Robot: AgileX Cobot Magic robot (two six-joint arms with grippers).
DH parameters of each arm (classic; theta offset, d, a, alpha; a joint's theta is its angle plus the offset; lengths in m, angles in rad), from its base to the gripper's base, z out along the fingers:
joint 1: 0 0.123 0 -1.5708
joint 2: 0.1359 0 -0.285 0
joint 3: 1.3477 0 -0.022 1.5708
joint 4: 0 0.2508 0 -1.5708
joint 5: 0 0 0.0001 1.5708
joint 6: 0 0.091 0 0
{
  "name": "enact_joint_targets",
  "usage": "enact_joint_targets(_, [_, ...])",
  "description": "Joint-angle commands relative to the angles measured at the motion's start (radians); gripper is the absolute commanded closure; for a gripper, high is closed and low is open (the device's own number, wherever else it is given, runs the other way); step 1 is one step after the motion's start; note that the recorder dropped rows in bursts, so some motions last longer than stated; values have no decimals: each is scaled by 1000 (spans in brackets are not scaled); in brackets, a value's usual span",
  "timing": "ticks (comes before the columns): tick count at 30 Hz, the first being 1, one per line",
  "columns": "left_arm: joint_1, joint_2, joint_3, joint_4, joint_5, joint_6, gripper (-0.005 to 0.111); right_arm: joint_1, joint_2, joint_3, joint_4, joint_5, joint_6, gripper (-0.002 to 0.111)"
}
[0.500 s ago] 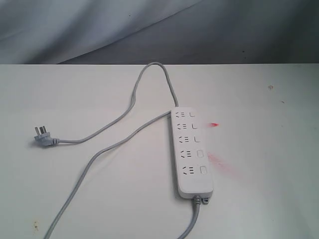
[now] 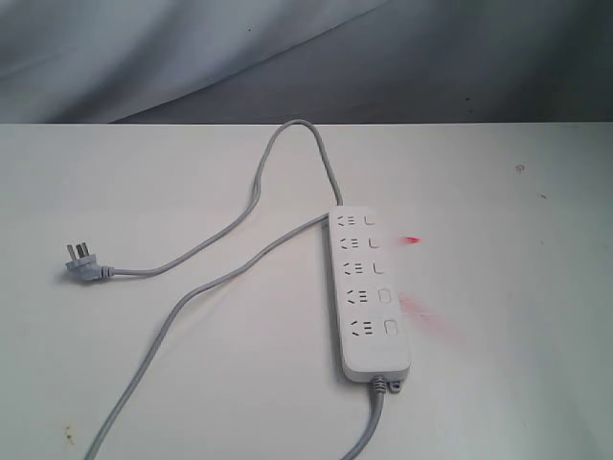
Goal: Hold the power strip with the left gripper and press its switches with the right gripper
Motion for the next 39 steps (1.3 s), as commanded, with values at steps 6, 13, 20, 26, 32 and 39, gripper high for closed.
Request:
enact_joint_targets(6, [2, -5, 5, -60, 1, -296, 107, 2, -3, 4, 276, -287, 137, 108])
enact_joint_targets(13, [2, -5, -49, -319, 58, -309, 107, 2, -3, -169, 309, -43, 143, 108])
enact_joint_targets(20, [-86, 305, -315, -422, 275, -143, 107, 71, 240, -350, 363, 14, 125, 108])
enact_joint_targets(26, [-132, 708, -668, -483, 482, 143, 107, 211, 600, -617, 357, 337, -74, 108])
enact_joint_targets(32, [-252, 1013, -814, -663, 539, 529, 107, 327, 892, -817, 398, 479, -147, 108])
enact_joint_targets(39, [-546, 1213, -814, -454, 385, 660, 107, 331, 1181, -917, 416, 562, -187, 108])
